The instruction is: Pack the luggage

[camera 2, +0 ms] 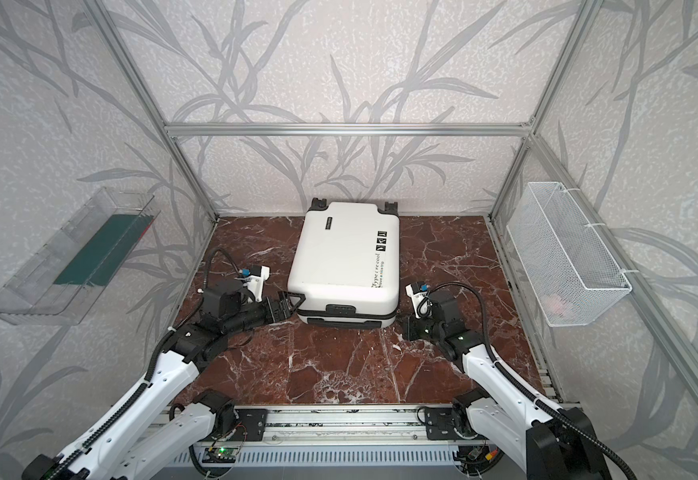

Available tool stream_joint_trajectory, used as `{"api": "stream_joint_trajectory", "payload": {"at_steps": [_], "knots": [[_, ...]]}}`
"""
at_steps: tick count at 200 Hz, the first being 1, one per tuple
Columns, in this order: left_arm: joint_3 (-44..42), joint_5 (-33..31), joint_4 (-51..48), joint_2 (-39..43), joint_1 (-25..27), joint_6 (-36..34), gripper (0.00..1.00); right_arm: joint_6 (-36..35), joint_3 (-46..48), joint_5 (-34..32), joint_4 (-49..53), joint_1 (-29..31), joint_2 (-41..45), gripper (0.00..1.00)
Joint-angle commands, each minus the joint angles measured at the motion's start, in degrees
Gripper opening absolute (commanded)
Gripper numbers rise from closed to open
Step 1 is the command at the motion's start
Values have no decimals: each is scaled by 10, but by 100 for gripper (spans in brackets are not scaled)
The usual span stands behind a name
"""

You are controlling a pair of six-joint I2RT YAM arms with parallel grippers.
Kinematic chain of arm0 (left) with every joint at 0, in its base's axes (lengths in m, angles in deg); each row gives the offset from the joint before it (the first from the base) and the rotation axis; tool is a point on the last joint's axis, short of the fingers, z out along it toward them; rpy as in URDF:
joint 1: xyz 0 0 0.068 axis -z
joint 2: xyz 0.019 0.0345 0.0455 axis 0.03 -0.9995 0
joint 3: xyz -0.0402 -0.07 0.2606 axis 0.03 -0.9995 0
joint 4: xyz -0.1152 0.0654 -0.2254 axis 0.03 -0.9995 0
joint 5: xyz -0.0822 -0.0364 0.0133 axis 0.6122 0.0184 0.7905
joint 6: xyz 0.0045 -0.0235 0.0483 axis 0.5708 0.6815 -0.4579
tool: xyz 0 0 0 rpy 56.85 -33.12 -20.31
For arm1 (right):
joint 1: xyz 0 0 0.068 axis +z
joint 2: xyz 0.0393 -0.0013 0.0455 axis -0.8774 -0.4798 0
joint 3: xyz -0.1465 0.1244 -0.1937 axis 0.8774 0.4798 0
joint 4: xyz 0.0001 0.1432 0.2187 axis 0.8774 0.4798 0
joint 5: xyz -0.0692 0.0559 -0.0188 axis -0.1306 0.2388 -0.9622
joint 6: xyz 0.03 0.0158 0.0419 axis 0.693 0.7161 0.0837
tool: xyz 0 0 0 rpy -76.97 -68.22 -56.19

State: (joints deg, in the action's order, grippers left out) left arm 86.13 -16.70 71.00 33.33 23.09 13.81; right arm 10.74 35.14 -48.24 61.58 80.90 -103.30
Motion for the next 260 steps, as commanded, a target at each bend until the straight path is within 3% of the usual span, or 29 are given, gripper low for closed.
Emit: {"api": "stream_joint_trajectory", "payload": {"at_steps": [1,98,146,235,260], "knots": [[-7,-24,7,-7,8,14,99,-1,0,-8,3,9,0,0],[62,-64,24,-88,7,-62,99,-11,7,-25,35,24,29,0],[88,-20,39,-143,7,-78,99,-19,5,-25,43,30,34,0],[75,-25,45,-148,8,-79,99,-33,12,-34,47,78,80,0],[78,-60,32,-142,7,-81,99,-15,9,-58,39,79,76,0]]}}
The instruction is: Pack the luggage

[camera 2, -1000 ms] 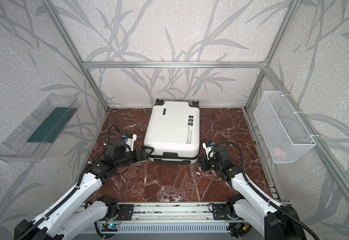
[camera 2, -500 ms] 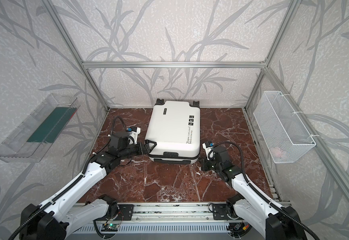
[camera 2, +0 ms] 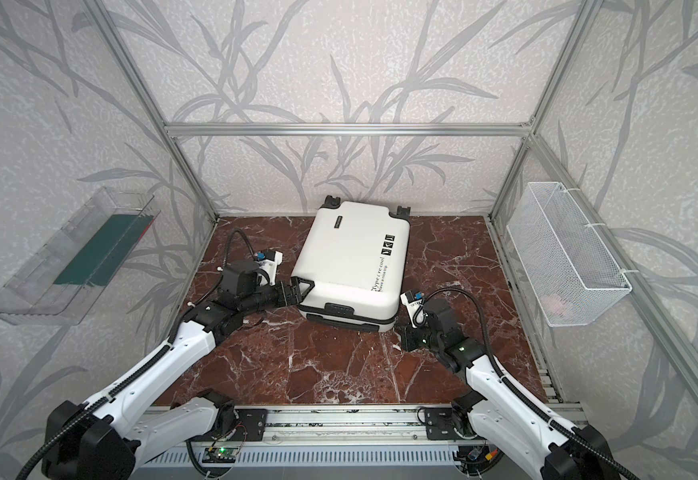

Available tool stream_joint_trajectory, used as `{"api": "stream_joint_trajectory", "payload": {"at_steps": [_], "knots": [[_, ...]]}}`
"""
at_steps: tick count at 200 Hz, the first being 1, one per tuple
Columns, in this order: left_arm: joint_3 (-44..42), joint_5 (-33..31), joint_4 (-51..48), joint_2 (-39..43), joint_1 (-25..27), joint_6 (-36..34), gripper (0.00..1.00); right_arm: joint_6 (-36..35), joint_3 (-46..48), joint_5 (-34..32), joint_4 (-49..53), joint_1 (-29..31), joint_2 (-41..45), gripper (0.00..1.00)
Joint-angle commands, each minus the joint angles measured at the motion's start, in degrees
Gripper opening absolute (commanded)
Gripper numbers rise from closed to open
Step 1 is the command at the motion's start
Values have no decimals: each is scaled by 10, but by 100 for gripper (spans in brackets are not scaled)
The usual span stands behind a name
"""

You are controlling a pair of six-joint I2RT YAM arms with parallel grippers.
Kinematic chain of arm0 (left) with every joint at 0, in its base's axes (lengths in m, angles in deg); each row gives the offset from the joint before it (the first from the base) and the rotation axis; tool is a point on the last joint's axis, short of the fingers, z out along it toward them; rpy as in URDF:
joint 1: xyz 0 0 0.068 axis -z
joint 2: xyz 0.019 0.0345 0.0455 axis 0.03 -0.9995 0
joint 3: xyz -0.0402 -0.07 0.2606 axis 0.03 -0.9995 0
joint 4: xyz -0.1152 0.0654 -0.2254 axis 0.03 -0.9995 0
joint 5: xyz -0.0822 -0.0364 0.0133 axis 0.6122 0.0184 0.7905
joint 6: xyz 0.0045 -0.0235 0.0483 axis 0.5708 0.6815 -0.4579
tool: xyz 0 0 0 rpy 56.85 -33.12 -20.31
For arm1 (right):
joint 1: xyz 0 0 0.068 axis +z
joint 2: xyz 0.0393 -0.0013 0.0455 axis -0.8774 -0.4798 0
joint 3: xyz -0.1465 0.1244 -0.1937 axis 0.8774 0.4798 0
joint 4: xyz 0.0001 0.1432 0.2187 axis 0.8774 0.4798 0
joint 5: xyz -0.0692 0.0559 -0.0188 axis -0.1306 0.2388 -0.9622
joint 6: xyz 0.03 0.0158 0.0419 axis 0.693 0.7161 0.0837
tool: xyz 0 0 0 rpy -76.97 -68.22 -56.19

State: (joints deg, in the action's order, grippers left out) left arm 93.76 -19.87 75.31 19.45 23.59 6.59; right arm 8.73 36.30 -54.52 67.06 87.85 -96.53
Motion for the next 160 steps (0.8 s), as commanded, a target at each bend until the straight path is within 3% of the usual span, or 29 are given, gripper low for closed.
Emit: {"api": "stream_joint_trajectory", "payload": {"at_steps": [1,36,77,115,160], "knots": [[2,-31,-12,-2,2,-9,99,6,-2,4,-17,9,8,0],[0,-95,-64,50,1,2,99,29,-2,2,-43,9,6,0],[-61,-69,-93,140,2,65,99,43,0,11,-63,9,-6,0],[-182,8,13,187,14,185,87,59,-3,14,-94,10,-32,0],[-252,-19,124,182,55,239,80,70,-20,19,-125,13,-76,0]]}}
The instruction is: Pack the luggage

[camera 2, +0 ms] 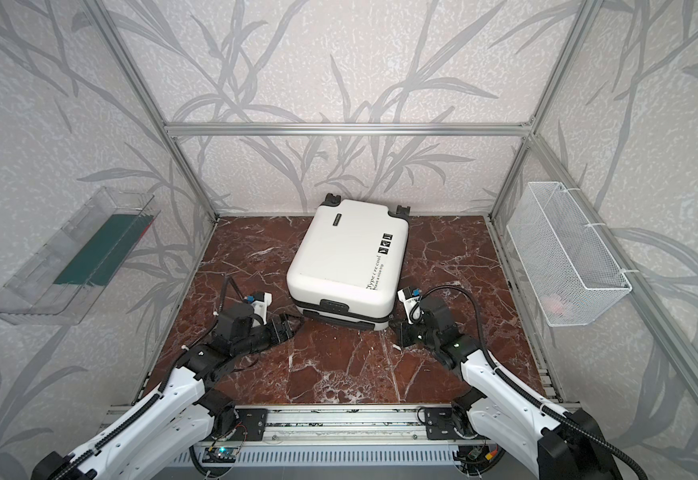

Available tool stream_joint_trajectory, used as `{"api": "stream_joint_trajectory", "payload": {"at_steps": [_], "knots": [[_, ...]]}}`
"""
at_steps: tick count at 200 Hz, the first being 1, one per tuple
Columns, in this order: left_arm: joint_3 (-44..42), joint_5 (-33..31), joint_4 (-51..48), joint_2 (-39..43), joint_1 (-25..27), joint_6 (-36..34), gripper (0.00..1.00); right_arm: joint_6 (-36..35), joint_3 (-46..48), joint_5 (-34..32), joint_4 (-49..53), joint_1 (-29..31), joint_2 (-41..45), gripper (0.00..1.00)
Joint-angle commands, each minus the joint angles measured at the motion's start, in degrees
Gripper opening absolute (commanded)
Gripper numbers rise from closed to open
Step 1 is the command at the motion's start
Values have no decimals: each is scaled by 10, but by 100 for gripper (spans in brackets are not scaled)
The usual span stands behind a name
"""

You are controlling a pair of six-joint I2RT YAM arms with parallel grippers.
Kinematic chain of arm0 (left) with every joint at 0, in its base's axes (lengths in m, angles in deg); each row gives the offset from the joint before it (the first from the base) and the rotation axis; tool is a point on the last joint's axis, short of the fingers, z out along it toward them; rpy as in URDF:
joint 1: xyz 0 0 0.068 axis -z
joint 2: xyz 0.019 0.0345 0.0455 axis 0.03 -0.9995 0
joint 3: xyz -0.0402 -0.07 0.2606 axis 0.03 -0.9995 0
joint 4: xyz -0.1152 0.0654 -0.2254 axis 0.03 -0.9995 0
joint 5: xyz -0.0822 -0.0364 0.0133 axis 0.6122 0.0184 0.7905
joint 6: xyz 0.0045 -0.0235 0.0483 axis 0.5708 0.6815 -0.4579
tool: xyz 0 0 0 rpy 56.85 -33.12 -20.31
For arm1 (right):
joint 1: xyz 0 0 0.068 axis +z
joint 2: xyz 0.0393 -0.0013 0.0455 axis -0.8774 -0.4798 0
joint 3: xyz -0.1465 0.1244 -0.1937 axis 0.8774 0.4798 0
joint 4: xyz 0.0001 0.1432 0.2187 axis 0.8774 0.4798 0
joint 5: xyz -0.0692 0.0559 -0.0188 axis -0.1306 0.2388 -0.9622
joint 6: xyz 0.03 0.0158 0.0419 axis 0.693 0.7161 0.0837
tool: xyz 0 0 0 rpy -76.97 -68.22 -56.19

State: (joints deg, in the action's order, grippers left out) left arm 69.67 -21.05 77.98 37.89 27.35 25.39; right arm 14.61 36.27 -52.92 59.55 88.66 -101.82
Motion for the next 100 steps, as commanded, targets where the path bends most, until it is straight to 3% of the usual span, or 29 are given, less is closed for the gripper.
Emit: {"api": "stream_joint_trajectory", "payload": {"at_steps": [1,100], "knots": [[-12,-9,100,-3,18,51,80,12,-21,3,-50,5,-24,0],[-45,-37,353,-171,40,81,57,14,-41,-5,-67,31,-78,0]]}}
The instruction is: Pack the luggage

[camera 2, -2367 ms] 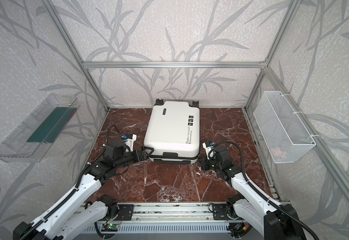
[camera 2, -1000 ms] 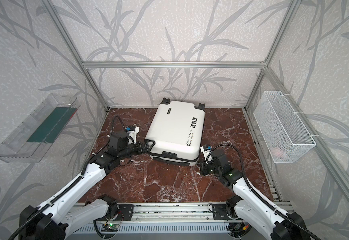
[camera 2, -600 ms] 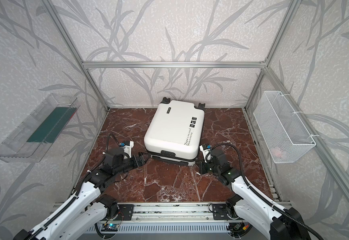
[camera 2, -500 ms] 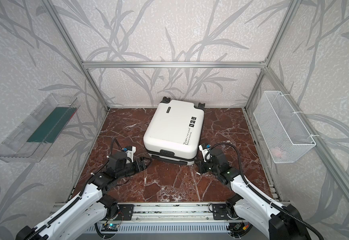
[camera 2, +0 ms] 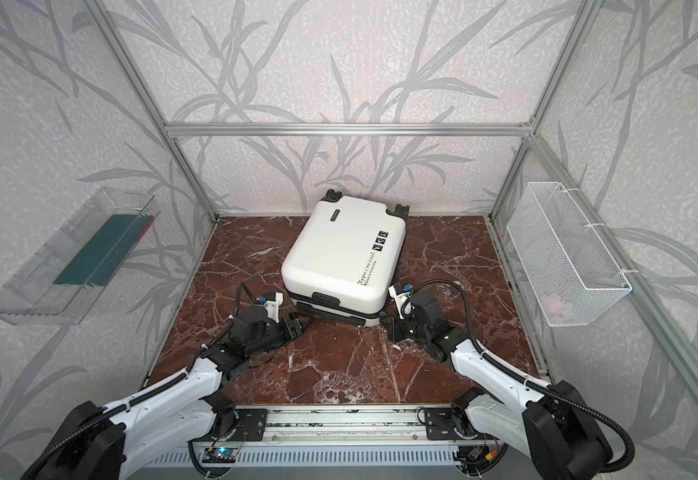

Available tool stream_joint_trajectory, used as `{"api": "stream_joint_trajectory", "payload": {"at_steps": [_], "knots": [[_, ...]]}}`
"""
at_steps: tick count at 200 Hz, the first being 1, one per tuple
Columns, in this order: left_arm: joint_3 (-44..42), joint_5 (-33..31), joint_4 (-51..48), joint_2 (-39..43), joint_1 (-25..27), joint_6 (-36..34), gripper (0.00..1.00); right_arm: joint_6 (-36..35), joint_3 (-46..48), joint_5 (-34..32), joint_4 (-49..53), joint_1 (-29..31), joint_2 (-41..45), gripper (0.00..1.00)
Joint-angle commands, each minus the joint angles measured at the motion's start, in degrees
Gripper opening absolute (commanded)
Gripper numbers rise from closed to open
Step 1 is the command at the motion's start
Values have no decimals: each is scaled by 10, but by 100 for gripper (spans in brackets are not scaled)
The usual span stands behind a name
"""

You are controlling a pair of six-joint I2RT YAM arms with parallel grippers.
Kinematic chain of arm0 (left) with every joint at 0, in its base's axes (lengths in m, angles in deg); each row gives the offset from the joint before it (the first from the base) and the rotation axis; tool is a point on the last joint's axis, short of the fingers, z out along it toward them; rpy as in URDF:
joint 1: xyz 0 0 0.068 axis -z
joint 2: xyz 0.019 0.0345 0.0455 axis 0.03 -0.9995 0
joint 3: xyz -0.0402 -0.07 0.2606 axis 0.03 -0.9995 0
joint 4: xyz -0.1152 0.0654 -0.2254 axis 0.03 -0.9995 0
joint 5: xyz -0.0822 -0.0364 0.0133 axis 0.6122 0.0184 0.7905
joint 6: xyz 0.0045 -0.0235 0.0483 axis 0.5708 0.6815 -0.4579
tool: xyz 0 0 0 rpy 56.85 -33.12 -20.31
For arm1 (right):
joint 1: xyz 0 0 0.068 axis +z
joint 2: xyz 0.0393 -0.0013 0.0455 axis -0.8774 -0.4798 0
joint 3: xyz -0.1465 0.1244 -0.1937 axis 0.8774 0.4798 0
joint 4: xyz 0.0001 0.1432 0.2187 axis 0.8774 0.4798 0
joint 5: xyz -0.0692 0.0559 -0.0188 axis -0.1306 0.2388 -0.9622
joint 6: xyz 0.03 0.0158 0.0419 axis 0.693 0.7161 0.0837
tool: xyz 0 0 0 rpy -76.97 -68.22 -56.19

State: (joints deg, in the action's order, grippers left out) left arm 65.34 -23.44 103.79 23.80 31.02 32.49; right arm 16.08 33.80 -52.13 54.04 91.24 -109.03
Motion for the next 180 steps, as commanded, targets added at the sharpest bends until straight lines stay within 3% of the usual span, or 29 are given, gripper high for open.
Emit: {"api": "stream_joint_trajectory", "payload": {"at_steps": [1,52,111,180], "knots": [[-2,-13,98,-33,3,10,57,-1,-16,-13,-11,5,-5,0],[-8,-9,193,-114,5,23,51,-5,-18,-17,-3,9,-5,0],[-16,-28,226,-142,9,15,49,-8,-20,-15,1,10,-8,0],[-36,-42,286,-193,16,20,51,-11,-18,-16,4,13,-6,0]]}}
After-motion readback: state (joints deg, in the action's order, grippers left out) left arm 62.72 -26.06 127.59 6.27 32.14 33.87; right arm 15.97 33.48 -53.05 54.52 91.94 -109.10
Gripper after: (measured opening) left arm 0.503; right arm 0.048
